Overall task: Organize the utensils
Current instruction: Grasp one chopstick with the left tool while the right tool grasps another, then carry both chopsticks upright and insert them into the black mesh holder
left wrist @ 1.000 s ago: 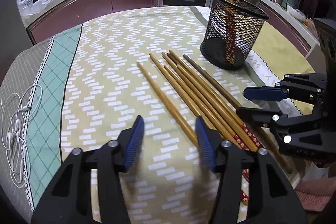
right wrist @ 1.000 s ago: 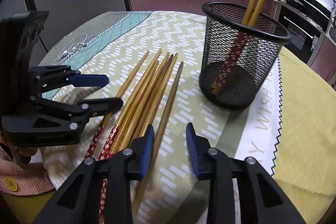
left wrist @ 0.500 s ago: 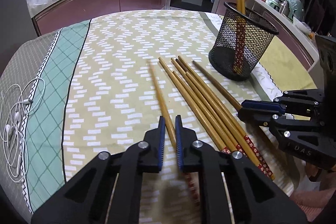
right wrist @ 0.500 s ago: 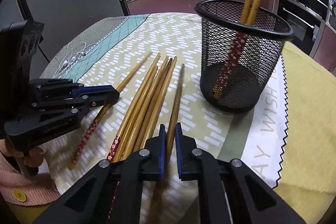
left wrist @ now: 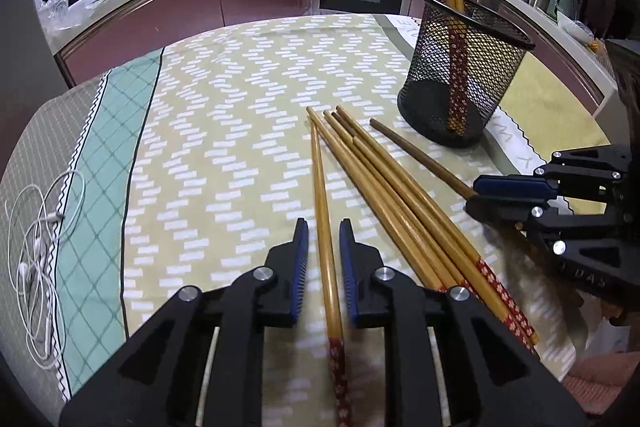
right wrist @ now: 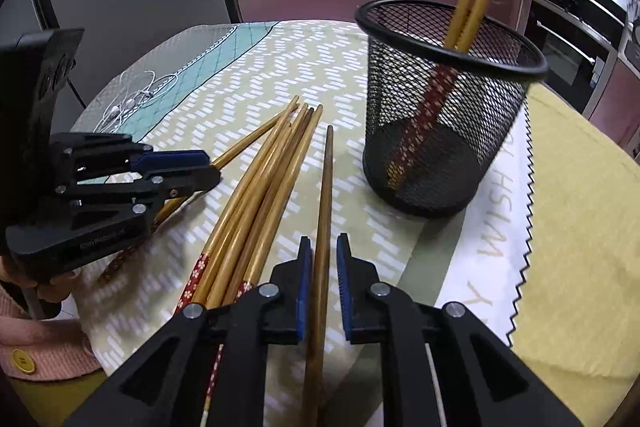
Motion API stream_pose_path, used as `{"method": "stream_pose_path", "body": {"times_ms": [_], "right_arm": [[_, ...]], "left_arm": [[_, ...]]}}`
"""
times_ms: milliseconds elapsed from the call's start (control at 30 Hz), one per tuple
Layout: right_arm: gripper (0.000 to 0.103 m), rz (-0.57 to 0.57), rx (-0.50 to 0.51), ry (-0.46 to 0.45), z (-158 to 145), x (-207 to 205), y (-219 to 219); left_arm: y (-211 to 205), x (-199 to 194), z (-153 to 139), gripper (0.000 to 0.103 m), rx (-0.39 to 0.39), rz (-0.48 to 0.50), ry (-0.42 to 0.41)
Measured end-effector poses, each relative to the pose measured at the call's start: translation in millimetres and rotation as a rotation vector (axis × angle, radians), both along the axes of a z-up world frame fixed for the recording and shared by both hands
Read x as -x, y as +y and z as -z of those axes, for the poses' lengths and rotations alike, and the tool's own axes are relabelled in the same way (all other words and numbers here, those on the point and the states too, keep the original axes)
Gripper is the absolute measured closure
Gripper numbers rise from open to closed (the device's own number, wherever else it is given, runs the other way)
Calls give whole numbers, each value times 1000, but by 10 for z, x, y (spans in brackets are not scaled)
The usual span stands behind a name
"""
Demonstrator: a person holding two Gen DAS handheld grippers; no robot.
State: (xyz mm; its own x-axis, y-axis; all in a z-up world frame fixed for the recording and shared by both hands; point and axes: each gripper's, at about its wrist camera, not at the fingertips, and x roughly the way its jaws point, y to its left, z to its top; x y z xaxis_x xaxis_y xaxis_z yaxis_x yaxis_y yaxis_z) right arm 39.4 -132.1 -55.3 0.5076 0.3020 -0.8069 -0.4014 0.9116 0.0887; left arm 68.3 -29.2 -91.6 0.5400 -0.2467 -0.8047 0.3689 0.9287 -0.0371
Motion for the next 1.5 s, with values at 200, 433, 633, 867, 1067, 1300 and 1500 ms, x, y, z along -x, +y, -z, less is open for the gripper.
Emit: {"method": "stream_pose_path", "body": {"times_ms": [200,433,633,867,1067,1300,1500], "right_arm": [[97,-6,-35,14,-12,-47,-9],[97,-34,-147,-20,-203,65,-118],[97,-43,-260,-83,-497,159,-297],[97,-24,-322,-192,-801,285,-474],[97,-4,-349,-269,-1018,366,-607],[97,10,-366,-345,-1245,338,-774],[97,12,-357,-400,-1526,292,-850]], "left_arm": [[-14,-45,-16,95,3,-23,-8],[132,65,-238,96,88,-19,-46],[252,183,-593,96,200,27,-94],[333,289,-1016,96,325,79,-148],[366,377,-1319,96,394,113,-201],[313,313,-1612,96,450,125,-267],[169,173,-1884,96,465,138,-325]]}}
